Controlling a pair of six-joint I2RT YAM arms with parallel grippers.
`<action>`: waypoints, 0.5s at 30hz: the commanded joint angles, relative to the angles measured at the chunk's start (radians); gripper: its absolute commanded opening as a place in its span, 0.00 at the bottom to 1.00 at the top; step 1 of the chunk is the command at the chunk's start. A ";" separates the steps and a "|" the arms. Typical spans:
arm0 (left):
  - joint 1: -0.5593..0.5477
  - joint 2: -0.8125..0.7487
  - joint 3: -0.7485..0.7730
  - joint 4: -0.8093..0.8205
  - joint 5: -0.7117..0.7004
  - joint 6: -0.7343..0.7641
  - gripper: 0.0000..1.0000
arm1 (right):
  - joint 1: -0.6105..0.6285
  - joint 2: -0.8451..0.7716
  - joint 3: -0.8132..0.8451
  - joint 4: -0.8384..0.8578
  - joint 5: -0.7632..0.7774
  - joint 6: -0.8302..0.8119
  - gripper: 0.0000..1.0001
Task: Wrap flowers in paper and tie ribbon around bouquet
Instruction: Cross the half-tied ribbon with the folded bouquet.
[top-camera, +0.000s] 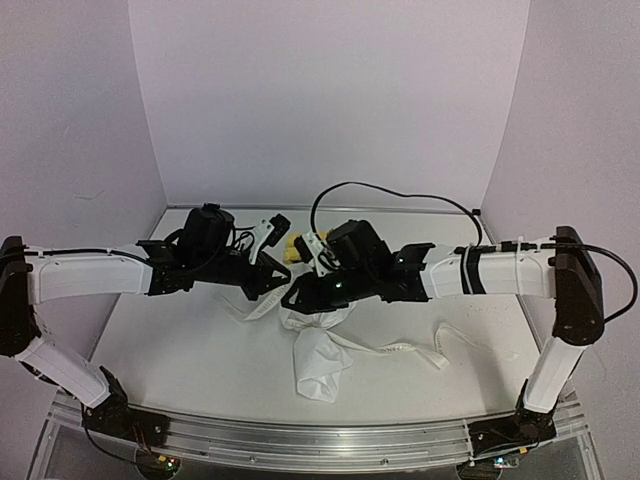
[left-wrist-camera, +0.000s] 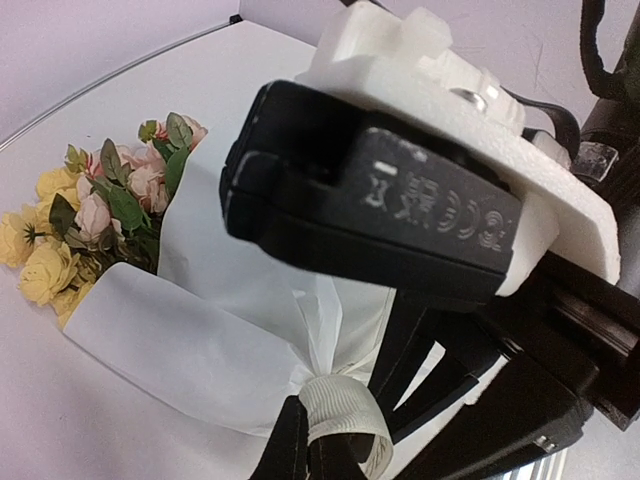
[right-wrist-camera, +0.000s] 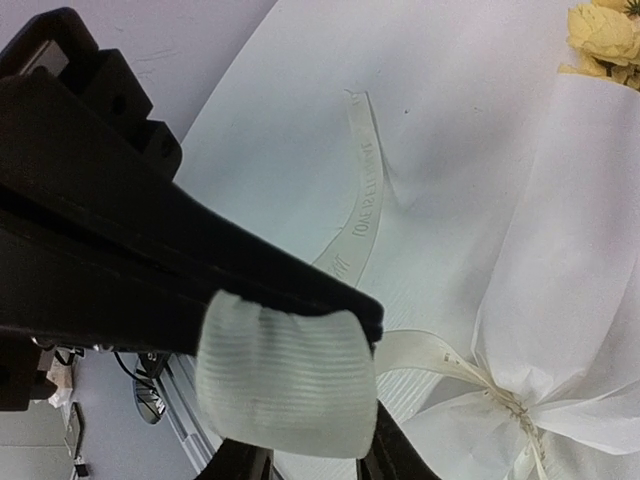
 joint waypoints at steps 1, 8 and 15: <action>-0.004 -0.007 0.056 0.007 0.001 0.022 0.00 | -0.004 0.017 0.030 0.025 0.009 0.015 0.21; -0.005 0.026 0.050 -0.017 0.067 0.016 0.00 | -0.008 -0.060 -0.017 -0.093 0.051 -0.019 0.00; -0.031 0.072 0.064 -0.007 0.122 0.018 0.00 | -0.007 -0.212 -0.181 -0.186 0.159 -0.046 0.00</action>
